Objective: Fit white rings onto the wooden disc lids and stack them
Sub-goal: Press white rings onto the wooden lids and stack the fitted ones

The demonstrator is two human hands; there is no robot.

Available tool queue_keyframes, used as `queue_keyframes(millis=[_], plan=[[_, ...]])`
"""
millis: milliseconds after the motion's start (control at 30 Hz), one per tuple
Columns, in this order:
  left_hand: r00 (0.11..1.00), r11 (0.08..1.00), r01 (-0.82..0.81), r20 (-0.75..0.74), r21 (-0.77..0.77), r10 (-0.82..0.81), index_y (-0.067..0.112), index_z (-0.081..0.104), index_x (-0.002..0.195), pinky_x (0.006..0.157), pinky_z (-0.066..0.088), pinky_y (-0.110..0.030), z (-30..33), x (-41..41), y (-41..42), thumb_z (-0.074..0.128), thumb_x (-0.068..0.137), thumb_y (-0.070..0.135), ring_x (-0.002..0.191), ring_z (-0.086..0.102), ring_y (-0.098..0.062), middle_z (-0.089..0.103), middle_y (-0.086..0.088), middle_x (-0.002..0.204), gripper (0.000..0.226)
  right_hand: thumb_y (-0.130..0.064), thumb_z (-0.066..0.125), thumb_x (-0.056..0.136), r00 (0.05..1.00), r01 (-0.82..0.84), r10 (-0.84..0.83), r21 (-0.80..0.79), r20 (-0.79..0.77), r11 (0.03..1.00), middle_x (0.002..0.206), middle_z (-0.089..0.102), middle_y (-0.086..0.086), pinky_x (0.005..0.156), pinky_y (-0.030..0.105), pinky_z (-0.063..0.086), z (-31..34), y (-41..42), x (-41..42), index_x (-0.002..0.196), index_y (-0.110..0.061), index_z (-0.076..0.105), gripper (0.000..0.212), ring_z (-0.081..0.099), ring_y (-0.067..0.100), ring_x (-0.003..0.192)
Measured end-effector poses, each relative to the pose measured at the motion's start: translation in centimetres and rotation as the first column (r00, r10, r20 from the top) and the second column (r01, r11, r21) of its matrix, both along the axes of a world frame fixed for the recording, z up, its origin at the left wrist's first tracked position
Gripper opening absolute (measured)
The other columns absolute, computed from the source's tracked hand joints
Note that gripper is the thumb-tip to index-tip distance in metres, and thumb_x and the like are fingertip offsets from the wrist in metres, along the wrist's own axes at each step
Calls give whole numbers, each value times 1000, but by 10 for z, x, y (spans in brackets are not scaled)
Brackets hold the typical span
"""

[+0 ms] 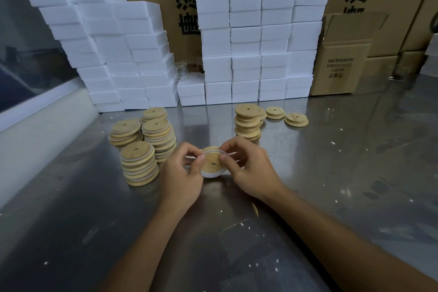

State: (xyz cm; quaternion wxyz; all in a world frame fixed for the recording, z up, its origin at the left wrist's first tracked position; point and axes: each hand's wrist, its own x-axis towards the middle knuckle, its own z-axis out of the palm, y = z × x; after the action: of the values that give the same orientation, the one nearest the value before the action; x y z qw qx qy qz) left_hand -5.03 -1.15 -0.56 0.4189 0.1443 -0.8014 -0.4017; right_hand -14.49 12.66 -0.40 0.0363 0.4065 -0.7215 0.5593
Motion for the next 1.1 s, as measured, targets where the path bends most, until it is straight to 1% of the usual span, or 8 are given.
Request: queue_keyframes(millis=[133,300,467,700,833,967,1033,1100], plan=[[1000,999,-16,-17,40,17,30,55,68,62,52,-17,-1,-2,-4,70,82,0,68,65,-2,66,17,73,37,-17,72,90,982,39,-38,0,183,999,78,70,-7,63,21,53,0,-1,-5,87,-12,69,6,66,3,64],[1000,985,14,12,173,-16,30,58,70,62,60,-51,-5,-4,-9,68,84,0,73,71,-18,69,0,74,35,-2,72,87,894,-75,117,-113,432,991,72,74,1,69,21,59,2,3,-9,84,0,72,4,70,7,65],[999,961,43,-17,273,-40,21,57,69,52,60,-38,-3,-4,-6,66,85,-4,73,73,-21,69,-14,78,31,1,73,85,874,-92,135,-113,466,989,75,75,4,72,24,61,3,4,-10,83,0,73,2,72,10,69],[995,899,87,-84,428,-56,7,56,74,50,57,-29,0,-3,5,63,88,-5,69,73,-14,66,-6,76,20,0,71,87,830,-94,170,-168,532,981,85,72,20,67,23,60,6,5,-9,99,14,67,18,69,14,69],[994,911,106,-65,400,-87,13,57,75,49,57,-29,0,-4,7,62,89,-3,71,72,-11,66,-4,80,22,1,68,89,869,-61,134,-165,476,984,85,73,16,70,22,59,6,7,-9,97,7,69,10,69,12,72],[994,963,105,-32,249,-101,26,57,77,47,58,-35,0,-3,10,66,88,7,70,70,-12,66,1,85,24,-4,72,88,967,-28,43,-65,251,997,86,75,10,78,34,59,4,4,-5,90,-6,74,3,71,20,79],[994,977,112,-40,179,-106,28,57,77,47,58,-38,1,-2,11,67,88,8,71,70,-15,65,5,82,25,-7,73,88,989,-22,26,-29,148,999,86,75,2,78,34,59,2,2,-3,90,-9,75,3,70,16,81],[994,989,96,-61,114,-89,28,58,75,49,57,-32,3,-1,12,67,87,4,70,68,-14,64,7,78,28,-10,75,87,991,-28,32,-31,131,999,87,75,0,78,34,60,1,1,-3,90,-10,74,3,71,13,82]])
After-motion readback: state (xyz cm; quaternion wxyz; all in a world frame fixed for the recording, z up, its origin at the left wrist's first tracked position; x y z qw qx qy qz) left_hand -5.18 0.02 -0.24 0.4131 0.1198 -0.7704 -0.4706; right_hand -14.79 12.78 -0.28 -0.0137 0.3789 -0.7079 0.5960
